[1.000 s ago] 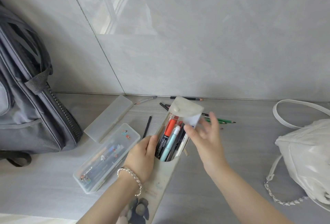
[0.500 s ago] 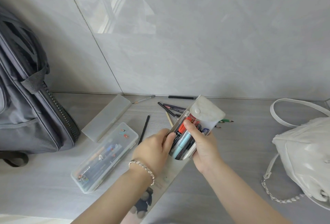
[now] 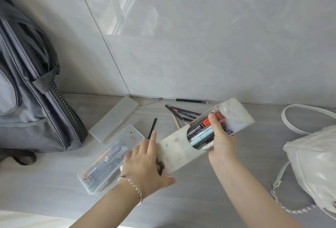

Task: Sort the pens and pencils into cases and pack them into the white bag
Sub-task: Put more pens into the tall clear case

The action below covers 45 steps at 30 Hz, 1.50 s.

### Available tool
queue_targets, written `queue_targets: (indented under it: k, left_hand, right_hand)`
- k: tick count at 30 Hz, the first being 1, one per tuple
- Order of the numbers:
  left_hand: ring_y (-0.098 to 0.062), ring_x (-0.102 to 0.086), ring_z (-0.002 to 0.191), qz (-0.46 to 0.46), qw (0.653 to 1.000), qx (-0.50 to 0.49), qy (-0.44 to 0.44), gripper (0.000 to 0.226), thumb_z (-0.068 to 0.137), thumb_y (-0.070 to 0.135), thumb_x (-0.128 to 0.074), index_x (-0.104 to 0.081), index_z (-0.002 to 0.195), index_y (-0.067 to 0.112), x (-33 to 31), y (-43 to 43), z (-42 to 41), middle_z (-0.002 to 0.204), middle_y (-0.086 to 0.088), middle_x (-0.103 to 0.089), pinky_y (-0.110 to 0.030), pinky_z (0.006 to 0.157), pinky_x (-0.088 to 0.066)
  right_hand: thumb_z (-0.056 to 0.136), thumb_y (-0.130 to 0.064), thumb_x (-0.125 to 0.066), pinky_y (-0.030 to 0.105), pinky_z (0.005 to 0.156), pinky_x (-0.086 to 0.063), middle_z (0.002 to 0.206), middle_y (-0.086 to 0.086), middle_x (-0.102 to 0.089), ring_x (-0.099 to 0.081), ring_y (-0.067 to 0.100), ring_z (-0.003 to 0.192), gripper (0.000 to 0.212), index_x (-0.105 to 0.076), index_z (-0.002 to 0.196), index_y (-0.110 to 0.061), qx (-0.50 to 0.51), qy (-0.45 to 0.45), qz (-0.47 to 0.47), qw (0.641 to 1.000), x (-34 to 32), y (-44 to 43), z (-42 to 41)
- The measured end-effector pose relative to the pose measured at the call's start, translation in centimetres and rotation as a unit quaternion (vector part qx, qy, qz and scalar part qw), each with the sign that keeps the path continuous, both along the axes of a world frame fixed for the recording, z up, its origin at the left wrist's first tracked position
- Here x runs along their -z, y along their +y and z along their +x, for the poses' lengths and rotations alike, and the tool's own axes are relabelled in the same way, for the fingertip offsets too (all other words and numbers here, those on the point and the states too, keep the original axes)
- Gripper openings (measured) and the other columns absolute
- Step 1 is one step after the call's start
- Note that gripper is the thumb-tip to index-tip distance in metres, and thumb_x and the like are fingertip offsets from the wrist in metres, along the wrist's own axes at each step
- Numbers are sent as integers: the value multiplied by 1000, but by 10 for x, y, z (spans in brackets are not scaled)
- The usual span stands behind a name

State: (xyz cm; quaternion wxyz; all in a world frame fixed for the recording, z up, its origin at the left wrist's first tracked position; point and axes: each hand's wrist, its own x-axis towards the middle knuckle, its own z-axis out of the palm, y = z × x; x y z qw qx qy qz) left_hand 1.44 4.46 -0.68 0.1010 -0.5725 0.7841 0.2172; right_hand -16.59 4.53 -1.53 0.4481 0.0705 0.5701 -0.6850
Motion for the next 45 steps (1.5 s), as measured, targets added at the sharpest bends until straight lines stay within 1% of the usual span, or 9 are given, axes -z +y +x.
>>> queue_targets:
  k: [4, 8, 13, 21, 25, 29, 36, 41, 45]
  left_hand:
    - [-16, -32, 125, -27, 994, -66, 87, 93, 60, 52, -68, -18, 137, 35, 14, 5, 21, 123, 23, -36, -33, 102, -34]
    - [-19, -40, 113, -79, 976, -49, 195, 85, 48, 45, -66, -38, 127, 32, 18, 6, 18, 104, 24, -39, -19, 89, -22]
    - [-20, -41, 113, -98, 975, -53, 192, 86, 51, 41, -73, -37, 129, 31, 19, 4, 16, 108, 19, -43, -22, 84, -29]
    - [-18, -40, 110, -57, 978, -46, 193, 89, 49, 40, -73, -41, 131, 27, 18, -1, 24, 103, 20, -42, -19, 86, -27]
    - [-14, -36, 110, -47, 976, -48, 209, 90, 54, 36, -78, -37, 133, 29, 12, 2, 14, 105, 22, -40, -15, 84, -25]
    - [-14, -37, 107, -73, 973, -28, 216, 87, 51, 36, -75, -41, 131, 29, 6, -1, 8, 100, 30, -36, -17, 83, -27]
    - [-23, -45, 102, -230, 954, 48, 188, 76, 46, 29, -65, -42, 118, 30, 16, -9, 34, 110, 18, -49, -40, 75, -52]
    - [-24, -44, 105, -284, 943, 121, 127, 73, 49, 27, -69, -45, 118, 29, 19, -15, 36, 115, 13, -47, -45, 72, -54]
    - [-24, -44, 105, -291, 942, 126, 106, 80, 43, 22, -77, -47, 117, 29, 19, -16, 33, 112, 8, -56, -44, 69, -54]
  right_hand:
    - [69, -17, -79, 47, 87, -53, 104, 5, -70, -68, 24, 95, 21, -66, 85, -20, 12, -7, 9, 1000, 2, 4, -2]
    - [73, -16, -75, 34, 70, -55, 104, 6, -69, -67, 19, 86, 24, -65, 95, -17, 3, -53, 14, 998, 3, 12, 9]
    - [63, -18, -72, 35, 78, -54, 109, 8, -70, -66, 22, 99, 50, -63, 112, -13, -123, -89, -49, 987, -3, 24, 16]
    - [68, -10, -73, 41, 87, -49, 104, 0, -69, -64, 22, 104, 34, -67, 94, -31, -28, 171, -26, 985, 4, 30, -18]
    - [84, 8, -53, 5, 75, -47, 95, -16, -67, -61, -13, 84, 34, -66, 110, -10, -83, 280, -25, 956, 1, 42, -8]
    - [83, -6, -64, 5, 75, -46, 94, -20, -72, -64, -5, 94, 23, -67, 101, -20, -158, 304, -102, 934, 3, 55, 11]
    - [51, -61, -73, 6, 93, -37, 124, -33, -46, -45, -12, 116, 74, -40, 117, -57, -492, 423, -62, 759, -11, 63, -27]
    - [68, -68, -57, 17, 99, -37, 127, -39, -35, -39, -12, 120, 33, -46, 99, -71, -560, 515, -68, 645, -10, 54, -35]
    - [72, -48, -65, 17, 99, -33, 117, -36, -45, -42, -12, 114, 14, -54, 78, -52, -540, 527, -67, 653, 4, 52, -36]
